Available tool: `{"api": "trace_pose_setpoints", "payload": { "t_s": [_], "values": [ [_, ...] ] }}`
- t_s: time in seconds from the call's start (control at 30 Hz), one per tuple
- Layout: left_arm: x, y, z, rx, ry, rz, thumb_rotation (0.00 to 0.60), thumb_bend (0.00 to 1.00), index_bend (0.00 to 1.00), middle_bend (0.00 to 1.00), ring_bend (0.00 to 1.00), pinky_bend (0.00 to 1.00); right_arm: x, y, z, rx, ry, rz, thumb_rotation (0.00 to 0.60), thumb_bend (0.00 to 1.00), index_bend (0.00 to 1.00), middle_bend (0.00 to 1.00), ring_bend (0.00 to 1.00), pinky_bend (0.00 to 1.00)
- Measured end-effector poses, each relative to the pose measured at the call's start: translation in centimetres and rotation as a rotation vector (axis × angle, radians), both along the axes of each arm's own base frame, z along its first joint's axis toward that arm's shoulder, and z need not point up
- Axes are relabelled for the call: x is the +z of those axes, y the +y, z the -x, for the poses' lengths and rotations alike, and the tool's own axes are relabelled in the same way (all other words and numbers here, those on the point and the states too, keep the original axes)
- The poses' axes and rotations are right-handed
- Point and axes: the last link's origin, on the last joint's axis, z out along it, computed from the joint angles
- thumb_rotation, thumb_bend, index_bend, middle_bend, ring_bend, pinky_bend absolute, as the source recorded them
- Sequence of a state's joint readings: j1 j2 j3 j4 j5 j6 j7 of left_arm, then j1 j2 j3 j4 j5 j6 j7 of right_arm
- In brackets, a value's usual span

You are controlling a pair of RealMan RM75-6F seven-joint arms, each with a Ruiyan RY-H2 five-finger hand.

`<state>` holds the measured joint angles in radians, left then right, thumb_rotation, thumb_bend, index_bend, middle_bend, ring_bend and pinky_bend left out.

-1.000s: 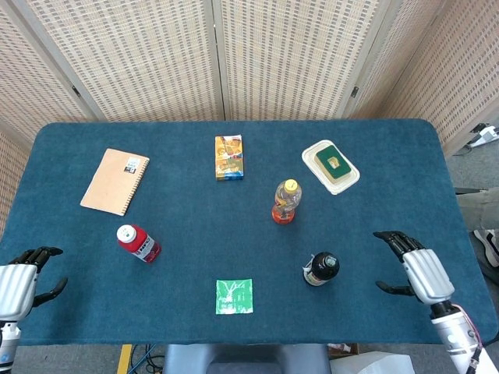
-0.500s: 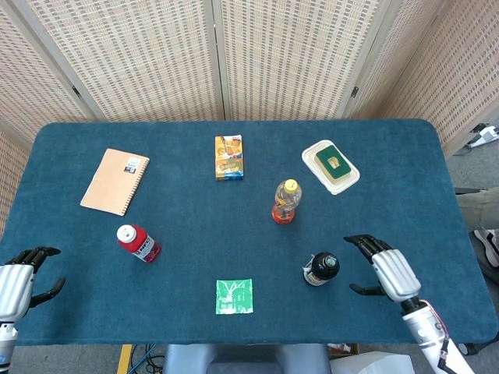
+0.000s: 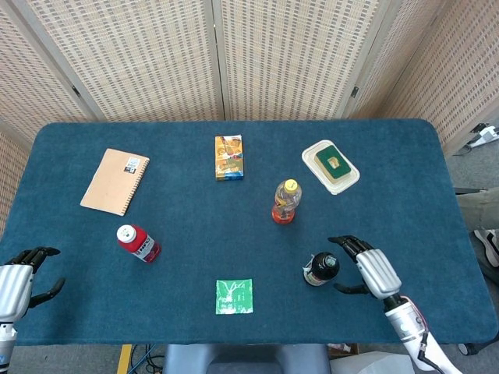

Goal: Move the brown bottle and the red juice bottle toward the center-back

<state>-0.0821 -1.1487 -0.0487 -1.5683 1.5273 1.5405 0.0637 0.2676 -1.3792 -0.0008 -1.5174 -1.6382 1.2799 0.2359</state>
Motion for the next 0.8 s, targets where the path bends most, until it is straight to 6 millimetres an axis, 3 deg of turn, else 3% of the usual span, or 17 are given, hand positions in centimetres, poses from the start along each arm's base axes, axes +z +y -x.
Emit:
{"api": "trace_pose_setpoints", "payload": {
  "t_s": [0.53, 0.8],
  "values": [
    [0.0, 0.0, -0.1, 0.002, -0.009, 0.007, 0.6, 0.21, 0.35, 0.37, 0.36, 0.54, -2.4, 0.0, 1.5, -0.04, -0.18, -0.071, 0.6, 0.0, 0.17, 0.28, 0.15, 0.29],
    [0.1, -0.1, -0.1, 0.004, -0.015, 0.009, 0.6, 0.21, 0.35, 0.37, 0.36, 0.54, -3.4, -0.4, 1.2, -0.033, -0.219, -0.051, 0.6, 0.02, 0.25, 0.37, 0.25, 0.31]
  ]
}}
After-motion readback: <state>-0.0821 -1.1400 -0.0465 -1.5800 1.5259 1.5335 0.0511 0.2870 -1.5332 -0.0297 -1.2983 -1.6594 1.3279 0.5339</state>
